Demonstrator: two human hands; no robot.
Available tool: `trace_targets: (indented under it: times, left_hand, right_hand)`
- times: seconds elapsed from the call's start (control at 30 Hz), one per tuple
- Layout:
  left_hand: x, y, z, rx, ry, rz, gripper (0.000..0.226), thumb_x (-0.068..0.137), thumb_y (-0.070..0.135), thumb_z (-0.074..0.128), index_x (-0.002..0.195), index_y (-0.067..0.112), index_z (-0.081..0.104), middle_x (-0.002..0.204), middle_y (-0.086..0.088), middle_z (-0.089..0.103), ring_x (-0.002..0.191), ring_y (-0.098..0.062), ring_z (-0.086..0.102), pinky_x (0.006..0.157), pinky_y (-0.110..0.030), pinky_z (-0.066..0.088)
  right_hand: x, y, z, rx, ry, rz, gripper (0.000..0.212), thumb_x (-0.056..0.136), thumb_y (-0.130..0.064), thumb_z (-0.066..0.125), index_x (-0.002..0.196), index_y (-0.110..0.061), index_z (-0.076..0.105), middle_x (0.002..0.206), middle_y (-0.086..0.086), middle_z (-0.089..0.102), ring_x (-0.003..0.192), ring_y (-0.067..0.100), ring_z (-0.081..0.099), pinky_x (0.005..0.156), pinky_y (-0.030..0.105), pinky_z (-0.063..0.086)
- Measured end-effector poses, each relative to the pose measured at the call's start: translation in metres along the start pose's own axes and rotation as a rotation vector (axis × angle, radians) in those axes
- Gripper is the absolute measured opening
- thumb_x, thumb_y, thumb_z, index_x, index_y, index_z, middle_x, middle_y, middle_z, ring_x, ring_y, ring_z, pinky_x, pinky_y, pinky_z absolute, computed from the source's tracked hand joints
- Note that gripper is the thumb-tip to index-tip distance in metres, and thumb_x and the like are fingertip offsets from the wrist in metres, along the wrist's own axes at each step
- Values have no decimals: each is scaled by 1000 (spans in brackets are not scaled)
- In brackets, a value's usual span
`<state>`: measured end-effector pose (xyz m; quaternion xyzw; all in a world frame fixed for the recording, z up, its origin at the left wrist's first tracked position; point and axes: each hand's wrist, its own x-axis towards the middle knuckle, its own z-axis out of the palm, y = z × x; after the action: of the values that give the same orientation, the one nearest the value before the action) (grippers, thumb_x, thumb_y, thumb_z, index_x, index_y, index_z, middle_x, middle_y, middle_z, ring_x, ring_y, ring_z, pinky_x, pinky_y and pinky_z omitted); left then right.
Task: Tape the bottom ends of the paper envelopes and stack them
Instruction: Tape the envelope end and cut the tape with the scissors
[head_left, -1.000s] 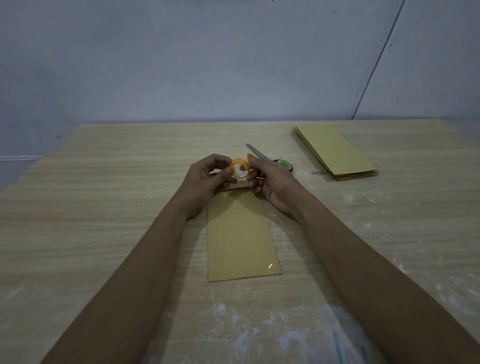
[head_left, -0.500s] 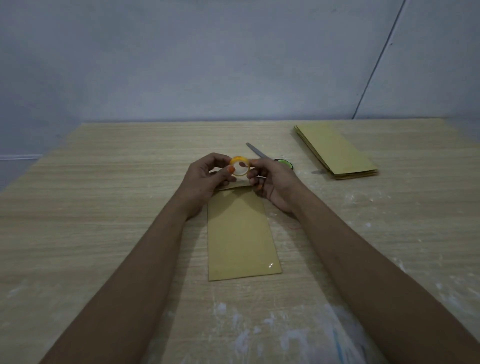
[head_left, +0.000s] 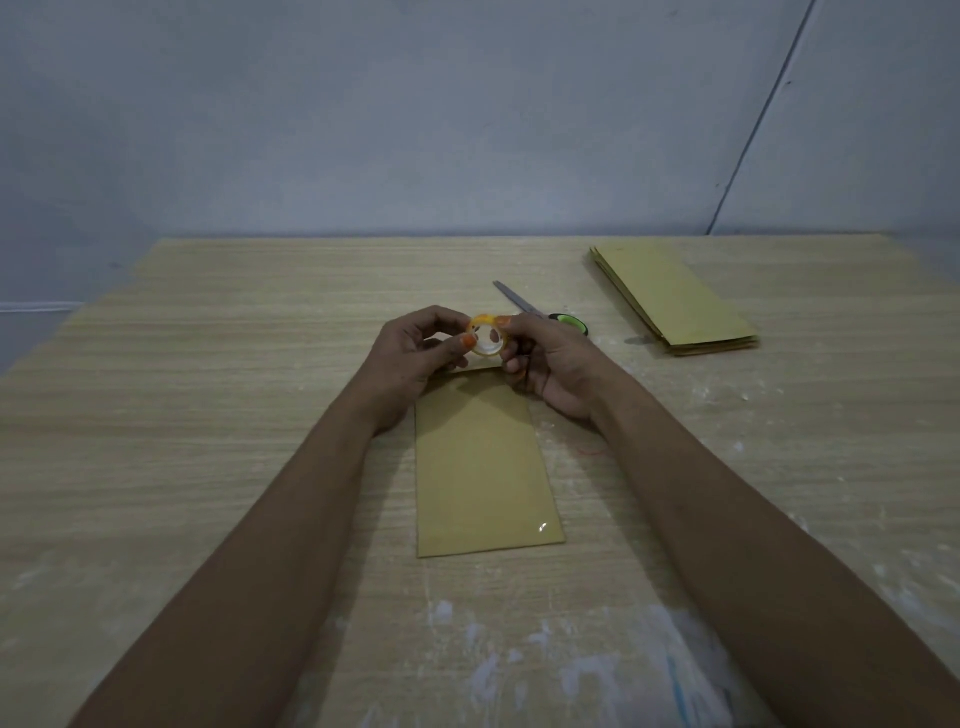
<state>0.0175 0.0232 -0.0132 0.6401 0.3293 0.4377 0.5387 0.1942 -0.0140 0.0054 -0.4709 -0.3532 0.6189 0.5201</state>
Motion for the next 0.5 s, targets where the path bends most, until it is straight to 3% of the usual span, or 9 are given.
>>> trace_targets:
  times: [0.2,0.37,0.5]
  left_hand:
    - [0,0,0,16,-6,4,10,90,4,66,97,11,68,85,3,68,72,-12,61,70,-21,52]
    - [2,-1,1,-9,26,0,7,92,6,64,96,12,66,83,-1,65,66,-8,61,68,-22,49]
    - [2,-2,1,-11,23,0,6,91,5,65,95,10,65,82,-3,63,65,-8,61,67,-20,51]
  right_hand:
    - [1,0,2,-26,24,3,15,94,-17,59,79,-13,59,61,2,49,48,10,43,52,23,32]
    - [2,0,-5,106,-69,30,13,96,-12,51,88,-8,60,64,3,56,51,10,53,47,18,41]
    - [1,2,-6,75,-86,14,9,96,-10,55,90,-7,62,64,2,57,52,8,54,49,17,42]
